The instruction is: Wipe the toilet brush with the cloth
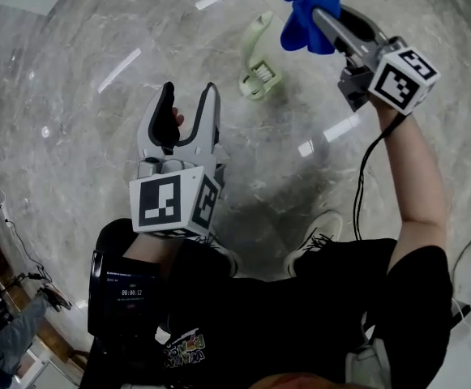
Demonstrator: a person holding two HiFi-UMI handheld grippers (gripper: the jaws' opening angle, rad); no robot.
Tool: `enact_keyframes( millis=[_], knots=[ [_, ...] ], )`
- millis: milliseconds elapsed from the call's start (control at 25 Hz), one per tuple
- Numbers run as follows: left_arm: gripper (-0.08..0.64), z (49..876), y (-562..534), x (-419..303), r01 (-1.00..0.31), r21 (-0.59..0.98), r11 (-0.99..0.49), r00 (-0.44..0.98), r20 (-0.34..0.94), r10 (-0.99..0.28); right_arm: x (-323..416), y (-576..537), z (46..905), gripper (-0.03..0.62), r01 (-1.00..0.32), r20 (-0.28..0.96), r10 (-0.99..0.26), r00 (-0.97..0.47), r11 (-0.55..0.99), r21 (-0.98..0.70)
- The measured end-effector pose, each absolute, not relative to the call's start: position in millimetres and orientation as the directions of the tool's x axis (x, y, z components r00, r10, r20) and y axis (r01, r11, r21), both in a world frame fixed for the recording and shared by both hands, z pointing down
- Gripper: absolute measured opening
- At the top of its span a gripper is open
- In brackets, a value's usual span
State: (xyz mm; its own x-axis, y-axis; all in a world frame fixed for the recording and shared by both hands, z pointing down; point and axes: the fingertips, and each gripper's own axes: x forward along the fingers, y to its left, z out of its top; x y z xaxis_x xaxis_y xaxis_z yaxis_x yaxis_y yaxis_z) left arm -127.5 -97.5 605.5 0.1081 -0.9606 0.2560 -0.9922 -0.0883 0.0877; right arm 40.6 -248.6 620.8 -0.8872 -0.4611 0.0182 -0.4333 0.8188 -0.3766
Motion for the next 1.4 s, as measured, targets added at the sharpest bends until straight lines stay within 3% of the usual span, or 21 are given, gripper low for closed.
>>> enact_keyframes(
  millis=[120,240,520,920,1240,1400],
  knots=[
    [0.247,624.7,-103.9,-132.0,-0.993,0.088,-0.075,0.099,0.320,-0.942,30.2,-252.9,739.5,0.103,-0.615,0.341,-0.532,-0.776,0.758,-0.217],
    [0.247,639.1,-106.7,-133.1,-0.994,0.082,-0.069,0.094,0.360,-0.928,17.2,-234.1,813.9,0.103,-0.643,0.526,-0.529,-0.666,0.764,-0.046],
    [0.247,664.4,-105.6,-128.5,-0.992,0.098,-0.078,0.113,0.438,-0.892,-11.5,-204.6,848.5,0.103,-0.535,0.610,-0.459,-0.646,0.842,0.066],
    [0.247,669.6,-107.5,-125.4,-0.988,0.138,-0.066,0.123,0.465,-0.877,-20.9,-182.5,758.3,0.103,-0.380,0.484,-0.386,-0.785,0.918,0.116],
    [0.247,667.8,-110.5,-126.5,-0.989,0.137,-0.064,0.120,0.461,-0.879,-14.5,-195.0,628.6,0.103,-0.421,0.212,-0.410,-0.887,0.907,-0.005],
    [0.247,667.3,-112.3,-125.9,-0.988,0.139,-0.066,0.123,0.462,-0.878,-4.7,-199.0,584.5,0.103,-0.442,0.133,-0.439,-0.889,0.897,0.005]
  ],
)
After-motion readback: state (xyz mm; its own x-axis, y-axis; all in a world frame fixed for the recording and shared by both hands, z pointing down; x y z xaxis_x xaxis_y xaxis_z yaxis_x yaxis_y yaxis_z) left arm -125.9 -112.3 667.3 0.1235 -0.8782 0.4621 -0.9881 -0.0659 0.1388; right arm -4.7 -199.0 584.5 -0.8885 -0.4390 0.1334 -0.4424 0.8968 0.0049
